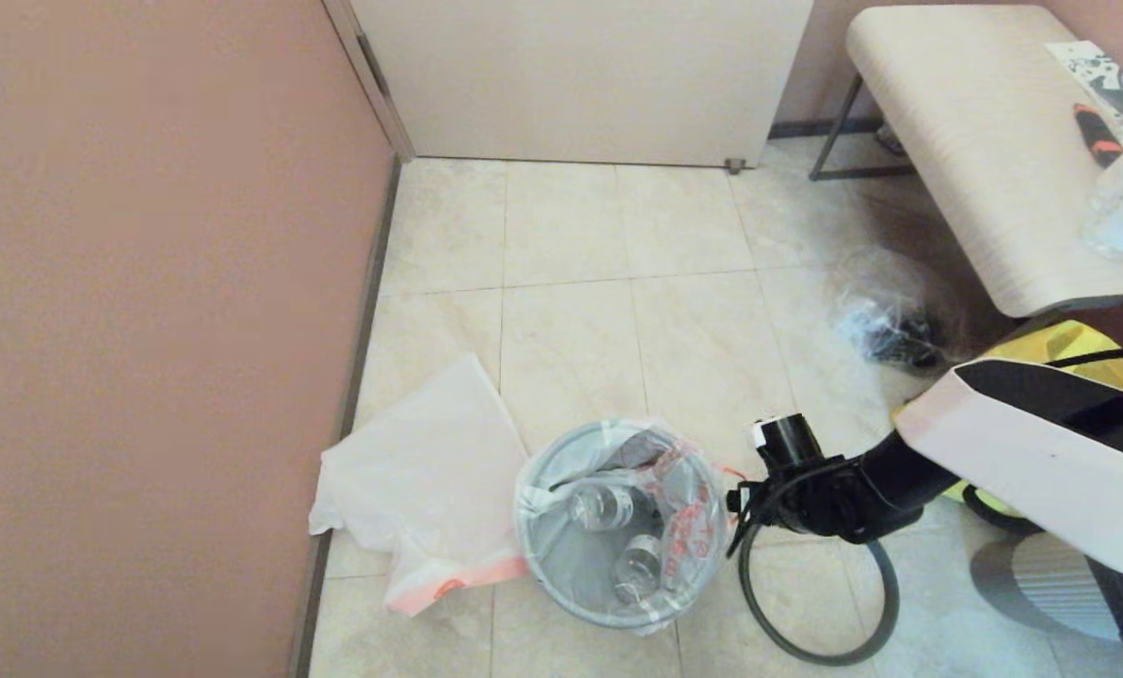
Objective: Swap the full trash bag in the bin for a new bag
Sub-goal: Place the trash bag on the floor
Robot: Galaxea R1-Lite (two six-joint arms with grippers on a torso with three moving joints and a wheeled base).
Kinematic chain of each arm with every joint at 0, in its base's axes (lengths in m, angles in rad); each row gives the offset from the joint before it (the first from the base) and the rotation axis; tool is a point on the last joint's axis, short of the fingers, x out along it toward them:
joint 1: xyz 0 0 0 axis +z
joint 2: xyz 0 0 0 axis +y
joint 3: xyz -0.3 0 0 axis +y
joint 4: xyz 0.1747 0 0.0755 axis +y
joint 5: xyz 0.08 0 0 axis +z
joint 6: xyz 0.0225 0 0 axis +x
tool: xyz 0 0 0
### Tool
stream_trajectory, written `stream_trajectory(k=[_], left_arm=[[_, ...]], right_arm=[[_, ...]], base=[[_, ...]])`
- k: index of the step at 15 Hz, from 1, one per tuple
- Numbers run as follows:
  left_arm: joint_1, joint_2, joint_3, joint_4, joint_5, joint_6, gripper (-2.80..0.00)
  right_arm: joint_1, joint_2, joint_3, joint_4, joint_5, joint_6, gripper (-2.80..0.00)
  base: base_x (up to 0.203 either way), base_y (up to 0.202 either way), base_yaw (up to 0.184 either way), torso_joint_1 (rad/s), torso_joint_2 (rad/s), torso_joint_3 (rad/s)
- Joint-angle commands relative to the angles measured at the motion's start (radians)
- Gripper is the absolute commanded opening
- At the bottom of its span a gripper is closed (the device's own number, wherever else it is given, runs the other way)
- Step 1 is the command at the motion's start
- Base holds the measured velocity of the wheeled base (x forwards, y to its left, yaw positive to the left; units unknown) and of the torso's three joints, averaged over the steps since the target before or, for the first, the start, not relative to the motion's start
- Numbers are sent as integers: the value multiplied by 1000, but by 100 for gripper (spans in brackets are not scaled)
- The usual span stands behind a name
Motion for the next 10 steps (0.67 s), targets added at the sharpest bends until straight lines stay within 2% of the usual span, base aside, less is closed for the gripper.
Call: stream_trajectory(k=[1,3,6,10], left_arm=[[0,1,8,0,0,0,-280],[0,1,8,0,0,0,-280],[0,1,8,0,0,0,-280],[0,1,8,-1,0,0,-280]], right_arm=[[2,-34,-34,68,38,36,0],[2,-28,-50,83,77,47,0],[1,-29,-127,194,194,154,0],[-23,11,-186,248,212,176,0]], base=[[0,0,0,0,0,0],[0,0,0,0,0,0],[0,0,0,0,0,0],[0,0,0,0,0,0]])
